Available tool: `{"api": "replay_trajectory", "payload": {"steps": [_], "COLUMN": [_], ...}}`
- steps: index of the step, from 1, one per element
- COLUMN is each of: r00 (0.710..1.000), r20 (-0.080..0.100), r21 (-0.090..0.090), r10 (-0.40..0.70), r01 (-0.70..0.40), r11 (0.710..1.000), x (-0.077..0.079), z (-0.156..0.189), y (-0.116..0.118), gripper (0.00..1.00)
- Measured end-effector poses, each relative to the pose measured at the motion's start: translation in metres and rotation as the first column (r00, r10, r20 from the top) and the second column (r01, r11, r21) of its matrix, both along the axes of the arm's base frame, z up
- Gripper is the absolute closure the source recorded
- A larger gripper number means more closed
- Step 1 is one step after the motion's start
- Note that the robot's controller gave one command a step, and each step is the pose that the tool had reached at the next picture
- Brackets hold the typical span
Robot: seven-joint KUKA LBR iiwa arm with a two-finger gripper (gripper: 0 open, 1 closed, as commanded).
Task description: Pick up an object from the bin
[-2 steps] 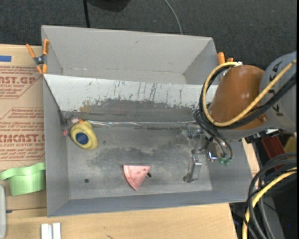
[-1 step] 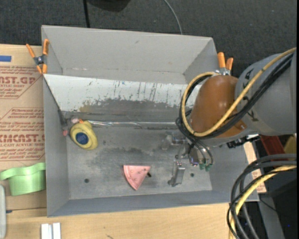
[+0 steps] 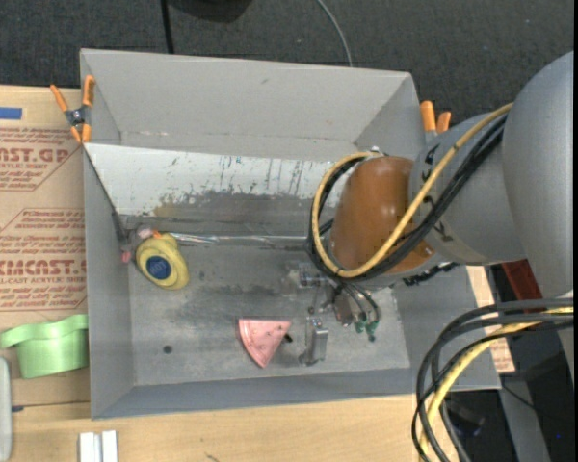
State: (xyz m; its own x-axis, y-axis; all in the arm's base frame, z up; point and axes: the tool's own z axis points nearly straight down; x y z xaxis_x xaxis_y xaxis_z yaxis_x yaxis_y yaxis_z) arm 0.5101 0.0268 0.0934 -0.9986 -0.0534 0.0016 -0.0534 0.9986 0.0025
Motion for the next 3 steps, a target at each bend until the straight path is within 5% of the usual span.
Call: {"api": "replay_trajectory", "payload": {"steps": [1, 2, 3], "r00": [1.000, 0.984, 0.984], "r20": [0.005, 0.004, 0.004], "r21": [-0.003, 0.000, 0.000], "r10": [-0.003, 0.177, 0.177], "r01": [0.003, -0.177, -0.177], "r11": [1.000, 0.984, 0.984], "x": [-0.006, -0.020, -0.020], "z": [-0.019, -0.023, -0.023], "y": [0.045, 0.069, 0.069], "gripper": [0.00, 1.00, 1.00]}}
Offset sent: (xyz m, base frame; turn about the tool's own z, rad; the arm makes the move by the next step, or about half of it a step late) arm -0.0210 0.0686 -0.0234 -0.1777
